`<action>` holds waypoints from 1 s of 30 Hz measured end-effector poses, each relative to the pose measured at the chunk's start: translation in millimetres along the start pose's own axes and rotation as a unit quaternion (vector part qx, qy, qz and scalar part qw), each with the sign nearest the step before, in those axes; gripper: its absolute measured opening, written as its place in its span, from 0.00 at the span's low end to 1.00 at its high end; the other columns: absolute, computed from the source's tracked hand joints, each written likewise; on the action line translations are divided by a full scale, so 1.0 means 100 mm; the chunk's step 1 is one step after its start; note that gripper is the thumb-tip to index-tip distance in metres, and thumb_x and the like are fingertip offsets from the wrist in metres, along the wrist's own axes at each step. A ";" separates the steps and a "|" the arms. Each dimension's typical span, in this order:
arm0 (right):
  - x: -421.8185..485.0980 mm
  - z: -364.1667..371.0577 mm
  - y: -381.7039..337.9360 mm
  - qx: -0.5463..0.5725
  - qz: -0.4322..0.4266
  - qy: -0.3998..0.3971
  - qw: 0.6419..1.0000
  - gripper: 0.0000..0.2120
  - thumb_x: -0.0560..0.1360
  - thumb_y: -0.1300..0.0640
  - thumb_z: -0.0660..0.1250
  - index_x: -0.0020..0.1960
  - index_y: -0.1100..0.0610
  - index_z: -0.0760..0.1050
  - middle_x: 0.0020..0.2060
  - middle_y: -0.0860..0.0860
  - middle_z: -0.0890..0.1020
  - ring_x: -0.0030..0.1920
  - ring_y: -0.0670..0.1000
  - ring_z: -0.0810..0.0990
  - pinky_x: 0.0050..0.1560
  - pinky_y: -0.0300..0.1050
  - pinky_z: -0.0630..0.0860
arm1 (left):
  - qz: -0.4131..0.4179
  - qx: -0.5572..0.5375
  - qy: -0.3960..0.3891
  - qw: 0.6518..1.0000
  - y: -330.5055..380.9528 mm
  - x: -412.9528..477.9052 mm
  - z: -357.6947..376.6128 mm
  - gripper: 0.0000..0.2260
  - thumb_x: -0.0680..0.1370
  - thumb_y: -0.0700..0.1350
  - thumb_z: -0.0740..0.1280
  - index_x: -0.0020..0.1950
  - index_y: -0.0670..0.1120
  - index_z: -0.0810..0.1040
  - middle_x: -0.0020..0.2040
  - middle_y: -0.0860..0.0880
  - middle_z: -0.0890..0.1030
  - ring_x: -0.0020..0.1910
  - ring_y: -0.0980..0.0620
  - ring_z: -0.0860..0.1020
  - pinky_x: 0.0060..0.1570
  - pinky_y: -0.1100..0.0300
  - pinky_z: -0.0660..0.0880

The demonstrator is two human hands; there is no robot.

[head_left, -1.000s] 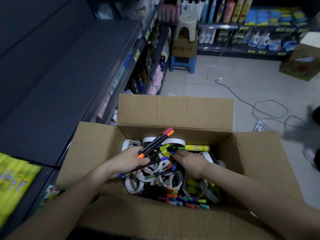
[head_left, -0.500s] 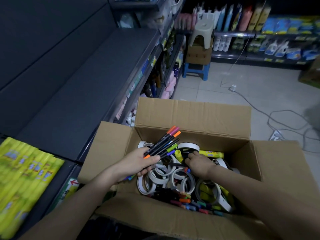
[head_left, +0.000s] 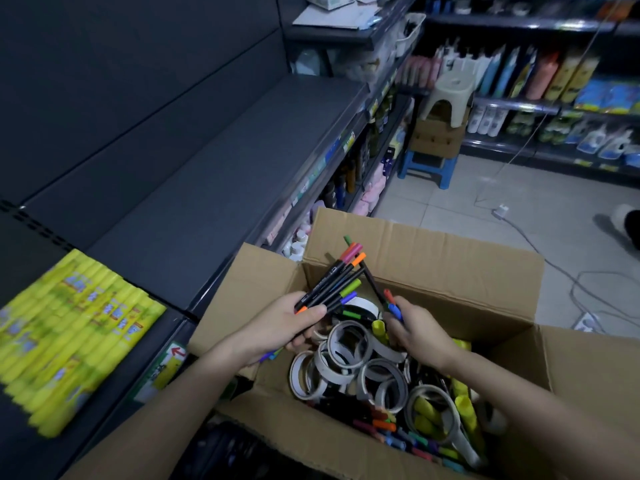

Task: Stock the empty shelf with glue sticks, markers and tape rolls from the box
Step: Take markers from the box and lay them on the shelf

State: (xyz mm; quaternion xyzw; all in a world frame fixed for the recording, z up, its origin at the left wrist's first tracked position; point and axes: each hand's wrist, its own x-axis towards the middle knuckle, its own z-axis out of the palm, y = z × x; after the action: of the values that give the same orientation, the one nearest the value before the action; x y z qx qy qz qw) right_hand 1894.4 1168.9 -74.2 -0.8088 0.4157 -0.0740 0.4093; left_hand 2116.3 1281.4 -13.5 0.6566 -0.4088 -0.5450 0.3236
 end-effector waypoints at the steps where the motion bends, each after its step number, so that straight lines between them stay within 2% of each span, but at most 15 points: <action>1: 0.00 -0.03 -0.08 0.020 -0.001 0.009 1.000 0.08 0.80 0.56 0.60 0.45 0.60 0.67 0.34 0.57 0.79 0.34 0.57 0.76 0.36 0.51 0.71 | 0.005 0.001 0.009 1.000 0.02 -0.03 -0.04 0.08 0.81 0.47 0.62 0.45 0.44 0.71 0.32 0.49 0.73 0.25 0.55 0.68 0.23 0.64 0.63; 5: -0.03 -0.11 -0.41 0.099 -0.002 0.036 0.994 0.07 0.80 0.58 0.59 0.44 0.59 0.70 0.30 0.50 0.79 0.26 0.48 0.72 0.29 0.46 0.69 | 0.034 -0.005 0.028 0.999 0.10 -0.18 -0.23 0.08 0.81 0.46 0.62 0.49 0.42 0.72 0.31 0.50 0.74 0.25 0.56 0.68 0.23 0.65 0.63; 8: -0.07 -0.13 -0.69 0.125 -0.018 0.040 0.991 0.05 0.80 0.60 0.59 0.48 0.58 0.73 0.31 0.51 0.79 0.25 0.43 0.72 0.30 0.41 0.68 | 0.065 -0.015 0.051 0.996 0.16 -0.34 -0.42 0.08 0.81 0.46 0.62 0.45 0.44 0.70 0.30 0.49 0.73 0.24 0.56 0.68 0.22 0.65 0.62; 13: -0.07 -0.08 -1.29 0.160 -0.049 0.068 0.984 0.14 0.80 0.56 0.61 0.37 0.59 0.69 0.22 0.47 0.74 0.23 0.43 0.69 0.29 0.37 0.66 | 0.101 -0.021 0.101 0.990 0.14 -0.75 -0.79 0.10 0.81 0.44 0.62 0.41 0.44 0.68 0.31 0.48 0.73 0.24 0.55 0.67 0.23 0.64 0.61; 18: -0.11 0.17 -1.96 0.197 -0.087 0.082 0.973 0.17 0.80 0.55 0.61 0.34 0.59 0.68 0.22 0.48 0.71 0.23 0.45 0.67 0.27 0.38 0.65 | 0.110 -0.034 0.143 0.983 -0.06 -1.28 -1.14 0.09 0.81 0.43 0.62 0.42 0.43 0.69 0.32 0.46 0.72 0.24 0.54 0.67 0.23 0.64 0.62; 21: -0.19 0.38 -2.42 0.224 -0.130 0.072 0.963 0.17 0.80 0.55 0.60 0.35 0.62 0.72 0.22 0.53 0.72 0.22 0.47 0.66 0.27 0.39 0.65 | 0.105 -0.038 0.178 0.978 -0.23 -1.62 -1.36 0.09 0.80 0.45 0.63 0.43 0.42 0.69 0.32 0.47 0.73 0.26 0.53 0.67 0.24 0.63 0.63; 23: -0.24 0.52 -2.71 0.246 -0.154 0.055 0.955 0.15 0.81 0.56 0.59 0.42 0.66 0.73 0.25 0.58 0.74 0.22 0.48 0.66 0.25 0.38 0.64 | 0.099 -0.047 0.208 0.972 -0.38 -1.83 -1.49 0.09 0.81 0.45 0.62 0.43 0.43 0.69 0.32 0.48 0.73 0.26 0.54 0.68 0.24 0.63 0.63; 25: -0.26 0.70 -2.95 0.251 -0.164 0.019 0.954 0.11 0.81 0.57 0.59 0.44 0.64 0.72 0.24 0.55 0.75 0.22 0.48 0.65 0.24 0.38 0.62 | 0.093 -0.061 0.243 0.964 -0.55 -2.04 -1.60 0.09 0.81 0.45 0.62 0.42 0.44 0.69 0.31 0.48 0.73 0.25 0.54 0.67 0.24 0.63 0.63; 28: -0.27 1.05 -3.19 0.243 -0.146 -0.045 0.958 0.12 0.81 0.61 0.59 0.40 0.65 0.68 0.19 0.49 0.73 0.20 0.47 0.64 0.22 0.37 0.59 | 0.077 -0.085 0.296 0.948 -0.84 -2.34 -1.75 0.09 0.80 0.45 0.63 0.41 0.44 0.70 0.31 0.48 0.73 0.25 0.54 0.68 0.23 0.63 0.63; 30: -0.29 1.29 -3.32 0.264 -0.124 -0.079 0.953 0.10 0.80 0.61 0.59 0.41 0.63 0.68 0.20 0.48 0.74 0.21 0.47 0.64 0.21 0.36 0.59 | 0.068 -0.089 0.325 0.939 -1.03 -2.56 -1.81 0.09 0.80 0.45 0.63 0.41 0.43 0.70 0.31 0.48 0.73 0.25 0.54 0.68 0.24 0.62 0.64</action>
State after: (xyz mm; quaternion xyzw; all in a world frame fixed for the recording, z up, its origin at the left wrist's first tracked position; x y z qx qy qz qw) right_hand 2138.1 1374.0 87.6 -0.7202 0.2436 -0.1672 0.6276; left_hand 2294.5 1552.1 47.9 0.7370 -0.2748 -0.3127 0.5325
